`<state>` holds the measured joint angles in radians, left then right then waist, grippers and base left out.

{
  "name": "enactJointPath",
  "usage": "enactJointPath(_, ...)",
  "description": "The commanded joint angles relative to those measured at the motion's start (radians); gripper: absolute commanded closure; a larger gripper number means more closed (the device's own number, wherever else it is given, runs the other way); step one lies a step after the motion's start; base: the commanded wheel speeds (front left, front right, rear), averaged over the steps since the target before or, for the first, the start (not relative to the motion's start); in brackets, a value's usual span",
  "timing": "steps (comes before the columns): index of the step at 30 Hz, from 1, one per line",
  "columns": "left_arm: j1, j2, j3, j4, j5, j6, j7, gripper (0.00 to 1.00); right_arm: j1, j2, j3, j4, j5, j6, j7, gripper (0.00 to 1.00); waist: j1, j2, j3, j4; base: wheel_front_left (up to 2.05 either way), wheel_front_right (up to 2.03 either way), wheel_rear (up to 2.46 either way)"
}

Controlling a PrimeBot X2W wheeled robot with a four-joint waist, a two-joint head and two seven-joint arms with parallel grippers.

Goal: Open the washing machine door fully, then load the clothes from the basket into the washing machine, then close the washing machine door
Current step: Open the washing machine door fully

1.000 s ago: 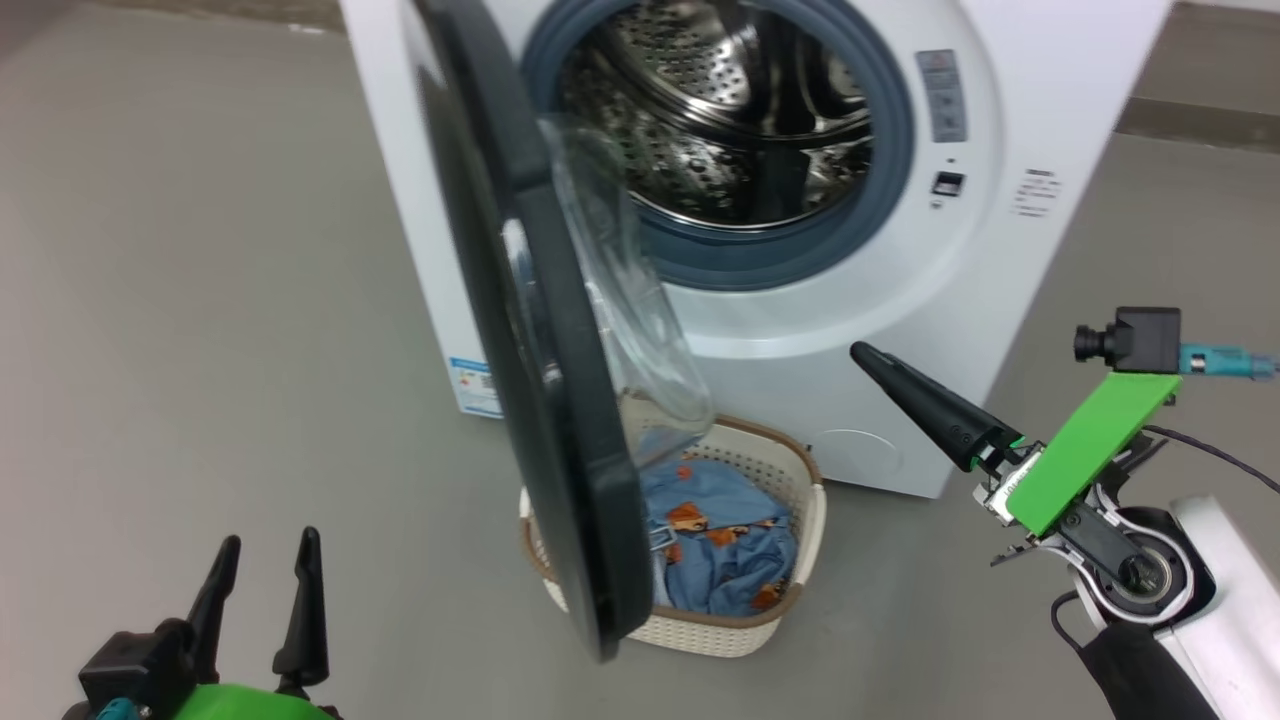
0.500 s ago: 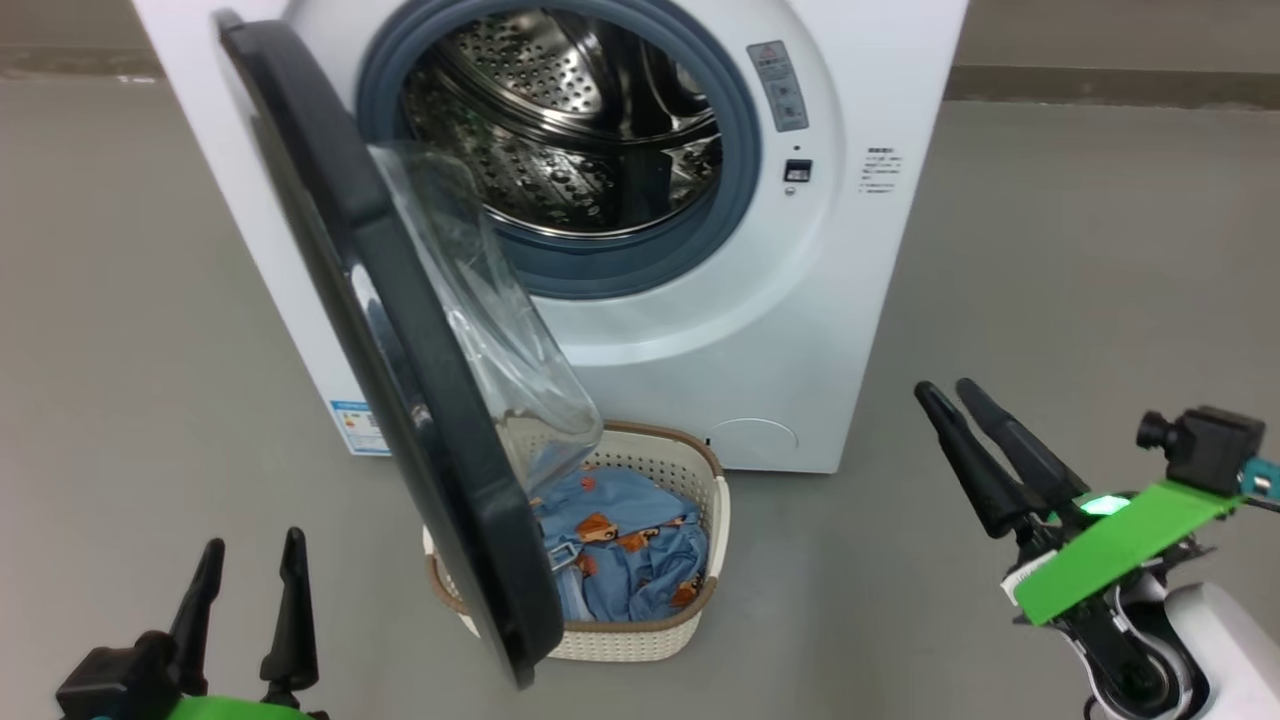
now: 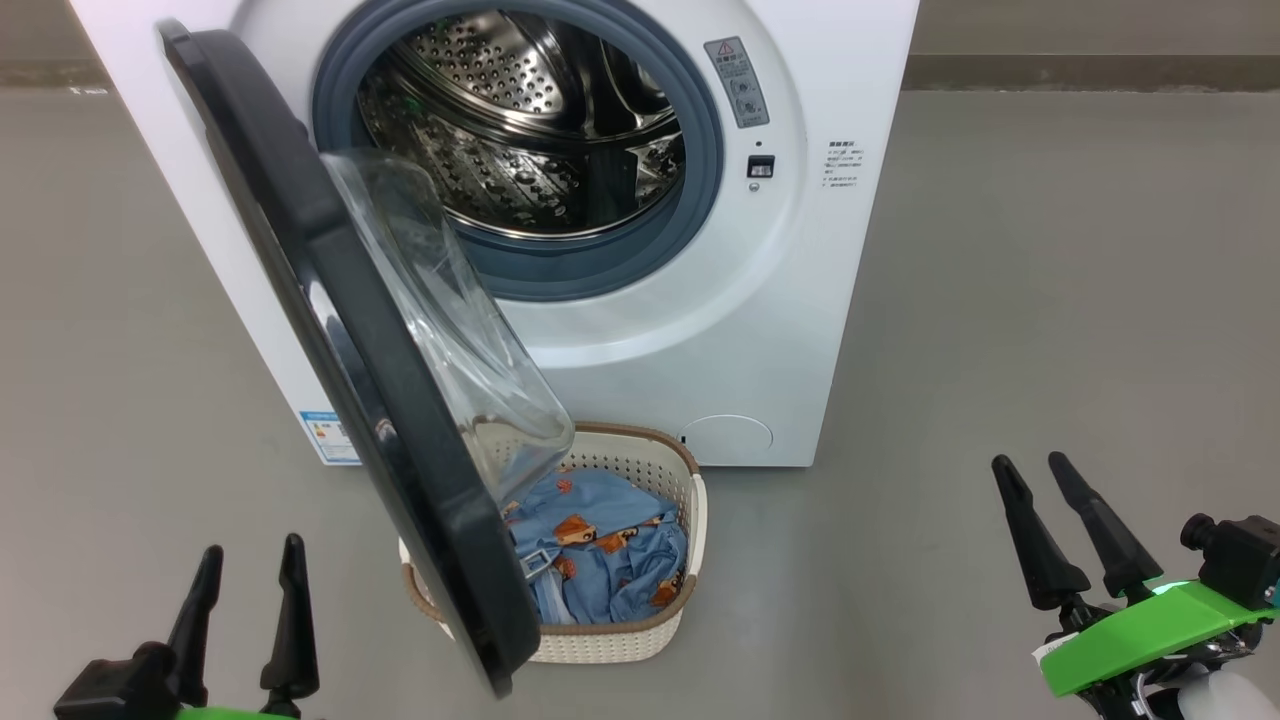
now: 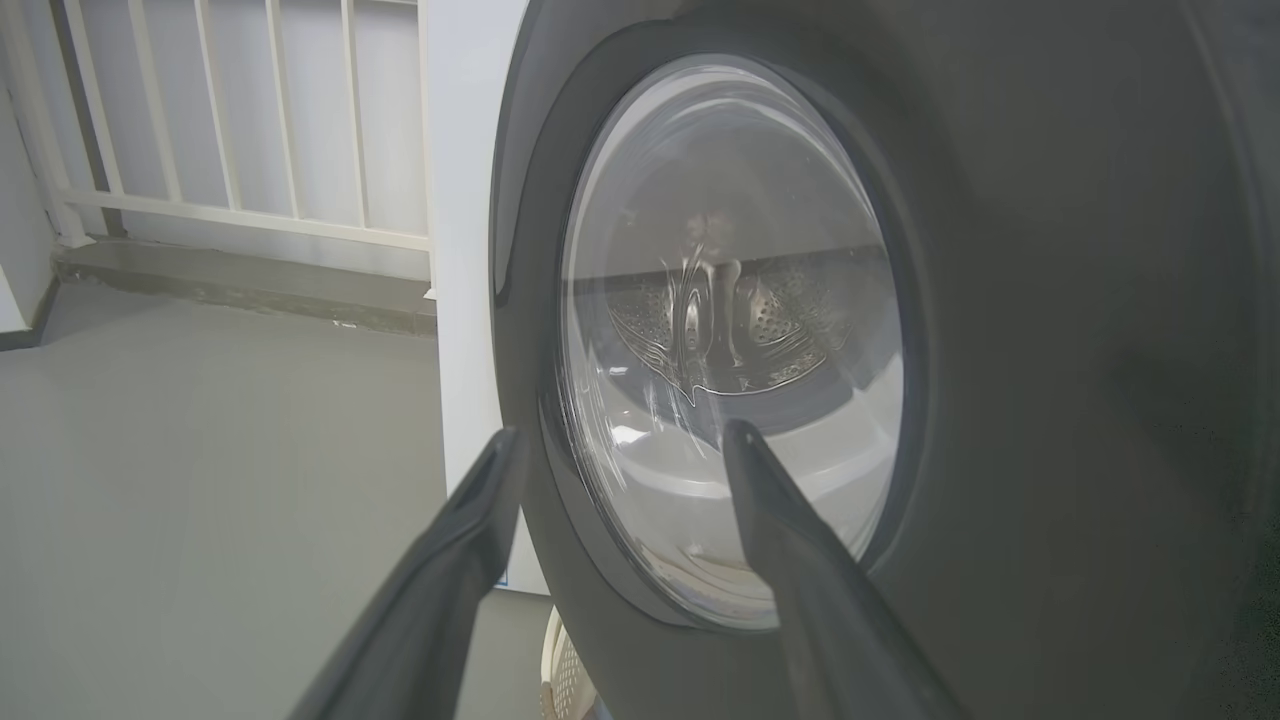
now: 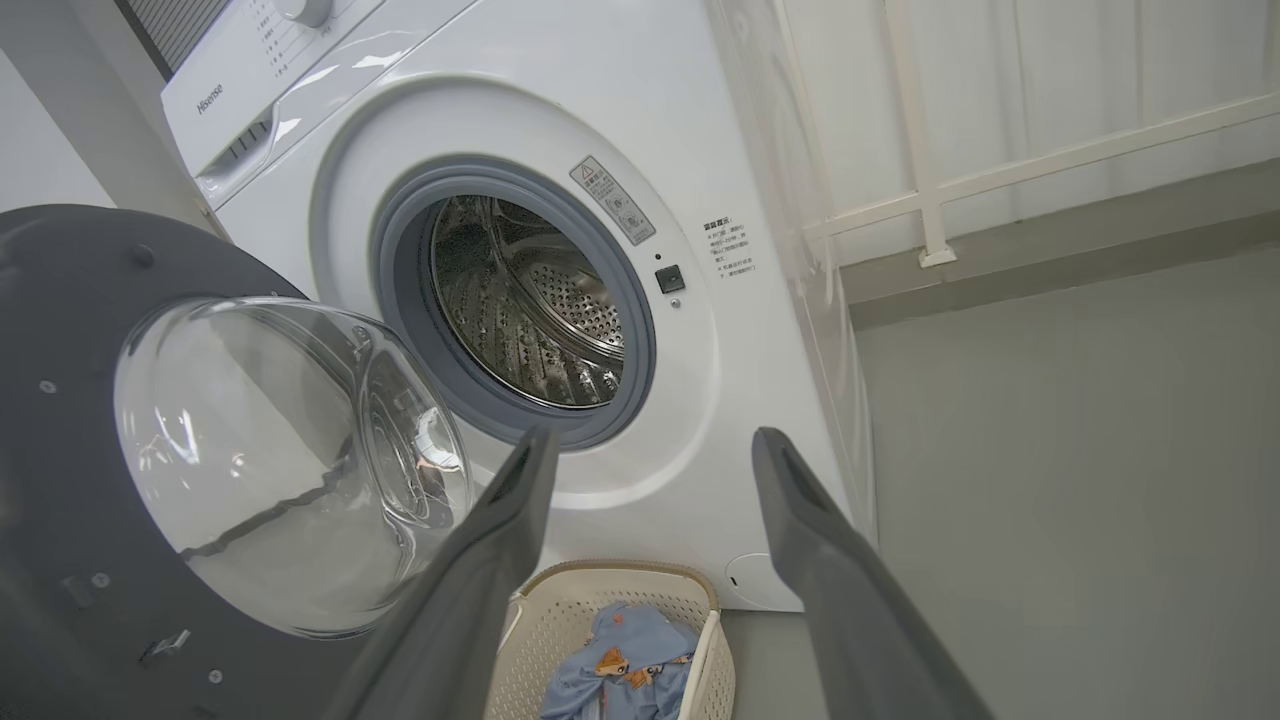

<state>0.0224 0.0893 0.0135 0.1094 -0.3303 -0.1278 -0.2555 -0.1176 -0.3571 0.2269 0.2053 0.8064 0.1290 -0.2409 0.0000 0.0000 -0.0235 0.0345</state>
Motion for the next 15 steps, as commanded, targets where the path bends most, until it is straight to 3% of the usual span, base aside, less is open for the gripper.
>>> enactJointPath(1,-0.015,0.013,0.036,-0.030,0.011,-0.002,-0.006,0.00,0.000,-0.003,-0.009,-0.010,-0.062,0.002,-0.018,0.00,0.0000,0.0000,-0.001,0.000,0.00,0.00,0.00)
enactJointPath(6,-0.018,0.013,0.030,-0.026,0.013,-0.002,-0.006,0.00,-0.001,0.029,-0.083,0.003,-0.197,0.002,-0.020,0.00,0.0000,0.0000,0.000,0.003,0.00,0.00,0.00)
enactJointPath(15,-0.021,0.015,0.017,-0.019,0.013,-0.003,-0.006,0.00,0.014,0.069,-0.142,0.011,-0.273,0.002,-0.021,0.00,0.0000,0.0000,-0.001,0.012,0.00,0.00,0.00)
